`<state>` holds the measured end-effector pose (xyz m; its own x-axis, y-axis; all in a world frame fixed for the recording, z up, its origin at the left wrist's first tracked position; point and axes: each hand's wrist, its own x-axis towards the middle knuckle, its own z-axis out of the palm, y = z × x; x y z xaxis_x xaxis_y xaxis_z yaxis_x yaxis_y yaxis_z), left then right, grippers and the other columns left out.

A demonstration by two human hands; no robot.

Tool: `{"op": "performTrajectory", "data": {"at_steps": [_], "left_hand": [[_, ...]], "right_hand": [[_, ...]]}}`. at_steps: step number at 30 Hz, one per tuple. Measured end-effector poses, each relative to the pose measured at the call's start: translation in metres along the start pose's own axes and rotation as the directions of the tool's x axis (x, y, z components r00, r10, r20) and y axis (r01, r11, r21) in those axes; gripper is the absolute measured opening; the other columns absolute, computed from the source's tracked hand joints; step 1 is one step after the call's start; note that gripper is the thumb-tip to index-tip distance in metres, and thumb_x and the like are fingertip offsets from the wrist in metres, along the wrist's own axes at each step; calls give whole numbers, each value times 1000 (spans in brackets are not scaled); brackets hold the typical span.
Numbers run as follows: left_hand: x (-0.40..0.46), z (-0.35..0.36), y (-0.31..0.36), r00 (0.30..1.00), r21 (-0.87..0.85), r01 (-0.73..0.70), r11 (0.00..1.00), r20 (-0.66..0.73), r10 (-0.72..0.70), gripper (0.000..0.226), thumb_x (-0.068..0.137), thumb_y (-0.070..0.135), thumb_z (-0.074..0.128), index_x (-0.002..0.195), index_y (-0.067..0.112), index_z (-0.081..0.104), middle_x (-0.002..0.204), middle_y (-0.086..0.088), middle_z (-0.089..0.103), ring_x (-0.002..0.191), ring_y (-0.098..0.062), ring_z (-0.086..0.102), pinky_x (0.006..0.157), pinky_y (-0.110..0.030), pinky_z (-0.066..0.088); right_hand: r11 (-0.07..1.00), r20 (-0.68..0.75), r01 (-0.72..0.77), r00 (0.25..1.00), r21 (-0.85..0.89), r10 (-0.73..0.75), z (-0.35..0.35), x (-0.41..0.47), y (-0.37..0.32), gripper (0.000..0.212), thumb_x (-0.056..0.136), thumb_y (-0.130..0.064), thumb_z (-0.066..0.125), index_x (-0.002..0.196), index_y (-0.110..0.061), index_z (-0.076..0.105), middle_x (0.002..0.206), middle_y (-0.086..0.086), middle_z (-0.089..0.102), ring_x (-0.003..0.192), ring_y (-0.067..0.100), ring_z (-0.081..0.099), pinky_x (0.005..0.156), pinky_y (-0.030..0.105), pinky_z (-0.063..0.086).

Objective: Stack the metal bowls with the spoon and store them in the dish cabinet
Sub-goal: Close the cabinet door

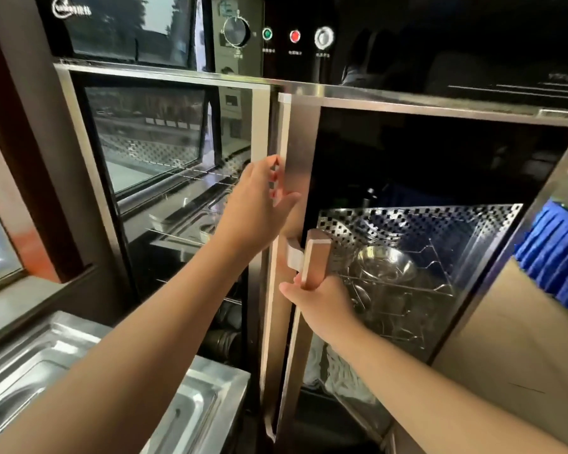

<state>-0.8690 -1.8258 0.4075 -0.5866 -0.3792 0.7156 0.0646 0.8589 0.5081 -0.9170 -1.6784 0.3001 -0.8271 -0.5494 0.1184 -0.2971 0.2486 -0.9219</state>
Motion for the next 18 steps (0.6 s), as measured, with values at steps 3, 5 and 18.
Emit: {"op": "performTrajectory", "data": {"at_steps": [3, 5, 18], "left_hand": [[18, 8, -26, 999, 53, -39, 998, 23, 38, 57, 90, 41, 66, 138, 21, 43, 127, 0, 57, 100, -12, 62, 83, -26, 50], [28, 12, -44, 997, 93, -67, 993, 46, 63, 62, 90, 46, 63, 141, 20, 40, 131, -1, 56, 104, -14, 61, 84, -29, 50], [56, 60, -159, 980, 363, -13, 932, 189, -60, 69, 98, 34, 46, 157, 22, 14, 164, -7, 18, 151, -31, 12, 119, -53, 25]], "right_hand": [[998, 6, -31, 1000, 59, 31, 16, 26, 2, 24, 82, -30, 77, 66, -19, 62, 60, -3, 54, 55, 8, 51, 56, 25, 40], [996, 35, -55, 998, 64, 53, 26, 44, 3, 25, 82, -33, 76, 71, -14, 65, 64, 1, 54, 59, 10, 52, 60, 27, 41], [997, 72, 40, 996, 62, -44, 58, 149, 24, 18, 85, -39, 71, 73, -32, 60, 54, -21, 62, 52, -3, 60, 55, 21, 47]]}}
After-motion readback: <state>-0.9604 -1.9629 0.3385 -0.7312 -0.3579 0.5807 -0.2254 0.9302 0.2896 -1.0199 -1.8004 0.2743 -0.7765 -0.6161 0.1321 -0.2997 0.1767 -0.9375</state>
